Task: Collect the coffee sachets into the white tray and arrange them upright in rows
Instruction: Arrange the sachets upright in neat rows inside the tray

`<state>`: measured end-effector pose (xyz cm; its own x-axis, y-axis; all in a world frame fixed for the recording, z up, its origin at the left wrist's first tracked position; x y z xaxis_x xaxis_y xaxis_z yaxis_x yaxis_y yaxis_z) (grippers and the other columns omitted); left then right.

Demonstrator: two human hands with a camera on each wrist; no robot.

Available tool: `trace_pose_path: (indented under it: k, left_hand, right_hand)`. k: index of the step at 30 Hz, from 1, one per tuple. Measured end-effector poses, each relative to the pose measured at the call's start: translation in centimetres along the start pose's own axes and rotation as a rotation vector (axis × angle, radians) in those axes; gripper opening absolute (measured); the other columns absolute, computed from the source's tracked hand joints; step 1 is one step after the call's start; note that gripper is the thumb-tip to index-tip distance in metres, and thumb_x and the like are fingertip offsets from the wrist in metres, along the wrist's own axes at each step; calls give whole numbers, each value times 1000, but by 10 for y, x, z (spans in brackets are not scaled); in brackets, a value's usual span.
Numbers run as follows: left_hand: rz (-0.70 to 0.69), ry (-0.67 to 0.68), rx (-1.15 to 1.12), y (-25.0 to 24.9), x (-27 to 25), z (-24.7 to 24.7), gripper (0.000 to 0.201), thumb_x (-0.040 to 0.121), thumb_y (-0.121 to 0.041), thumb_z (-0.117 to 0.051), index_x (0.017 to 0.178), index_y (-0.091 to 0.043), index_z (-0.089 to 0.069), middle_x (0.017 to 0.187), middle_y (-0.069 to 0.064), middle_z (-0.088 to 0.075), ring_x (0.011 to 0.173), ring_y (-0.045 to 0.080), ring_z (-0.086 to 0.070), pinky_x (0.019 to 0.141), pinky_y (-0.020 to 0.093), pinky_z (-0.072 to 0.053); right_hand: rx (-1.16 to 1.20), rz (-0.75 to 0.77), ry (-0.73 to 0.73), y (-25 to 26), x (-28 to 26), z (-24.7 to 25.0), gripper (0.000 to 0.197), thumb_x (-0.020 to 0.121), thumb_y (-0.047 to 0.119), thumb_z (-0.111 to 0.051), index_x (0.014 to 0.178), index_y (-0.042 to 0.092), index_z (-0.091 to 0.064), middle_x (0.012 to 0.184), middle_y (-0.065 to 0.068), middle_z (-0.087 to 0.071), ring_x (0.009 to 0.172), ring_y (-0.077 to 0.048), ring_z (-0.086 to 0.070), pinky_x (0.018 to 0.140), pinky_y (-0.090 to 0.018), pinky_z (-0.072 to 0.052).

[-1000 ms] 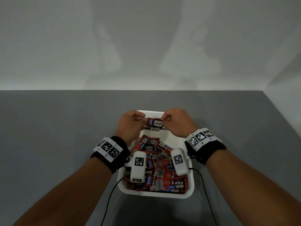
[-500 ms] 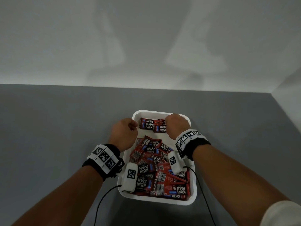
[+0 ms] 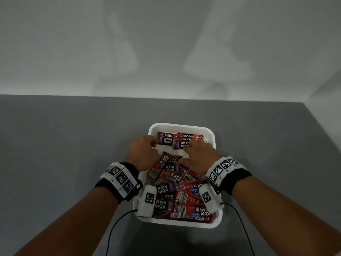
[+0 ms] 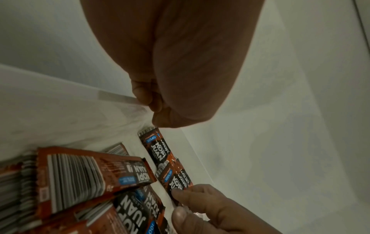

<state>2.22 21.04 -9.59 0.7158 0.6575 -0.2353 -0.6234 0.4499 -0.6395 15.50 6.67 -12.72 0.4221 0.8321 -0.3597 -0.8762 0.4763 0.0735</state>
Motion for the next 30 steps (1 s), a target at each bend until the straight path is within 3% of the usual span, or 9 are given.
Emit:
trace_pose_path:
  k: [3, 9, 14, 18, 22, 24, 26, 30]
  left_hand:
    - [9, 6, 30, 0, -1, 1, 39, 90, -4, -57, 127, -13, -67, 118, -2, -68, 95, 9, -58, 81, 19, -41]
    - [2, -7, 54, -3, -4, 3, 42, 90, -3, -56, 129, -14, -66, 122, -3, -68, 96, 7, -55, 81, 17, -38]
    - [-18, -6, 65, -6, -4, 3, 38, 91, -6, -58, 127, -13, -66, 118, -2, -67, 93, 8, -56, 63, 9, -35]
    - [-92, 56, 167, -15, -9, -6, 32, 92, -15, -61, 124, -12, -65, 113, 2, -68, 88, 13, -61, 65, 16, -43]
    - [-120, 210, 382, -21, -19, -34, 29, 91, -21, -61, 119, -13, -58, 113, 5, -65, 94, 21, -65, 79, 34, -57]
    - [-139, 238, 472, -25, -24, -44, 30, 93, -22, -61, 120, -12, -53, 116, 7, -61, 102, 26, -65, 84, 37, -57]
    - [-161, 220, 507, -28, -24, -49, 29, 94, -20, -60, 120, -11, -50, 118, 8, -60, 104, 27, -64, 81, 35, -54]
    - [-163, 211, 494, -30, -23, -52, 30, 93, -15, -60, 120, -9, -48, 116, 11, -63, 102, 28, -66, 78, 36, -54]
  right_hand:
    - [10, -22, 28, 0, -1, -2, 63, 98, 65, -39, 141, 21, -52, 139, -2, -45, 134, -26, -39, 110, -48, -39]
    - [6, -48, 51, -4, 0, -3, 64, 97, 65, -38, 141, 21, -51, 138, -4, -46, 132, -27, -43, 106, -48, -43]
    - [172, -42, 39, -5, -6, 5, 51, 96, 52, -53, 135, 19, -54, 133, -4, -44, 130, -27, -41, 105, -44, -44]
    - [245, -24, 150, -2, -20, 11, 50, 96, 37, -56, 140, 13, -52, 142, -8, -49, 130, -25, -49, 102, -35, -46]
    - [214, -9, 257, 10, -35, 5, 52, 94, 40, -63, 137, 11, -56, 133, -8, -61, 119, -22, -60, 88, -26, -48]
    - [230, -19, 238, 13, -38, 3, 49, 95, 37, -63, 135, 9, -58, 128, -9, -63, 112, -23, -63, 84, -28, -52]
    - [242, -26, 190, 15, -40, 2, 44, 97, 30, -62, 133, 6, -58, 127, -13, -64, 110, -25, -64, 83, -29, -53]
    - [273, -7, 141, 19, -43, 2, 36, 96, 21, -65, 129, 6, -59, 123, -11, -64, 111, -27, -63, 77, -25, -44]
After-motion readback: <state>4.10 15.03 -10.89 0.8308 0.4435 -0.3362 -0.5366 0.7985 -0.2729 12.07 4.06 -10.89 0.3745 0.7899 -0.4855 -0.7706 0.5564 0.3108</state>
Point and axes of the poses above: each hand's wrist, its own x-axis towards the middle knuckle, its own z-axis out of the back of the hand, y = z × x, the point moved 7 cm from there along x, towards the middle knuckle
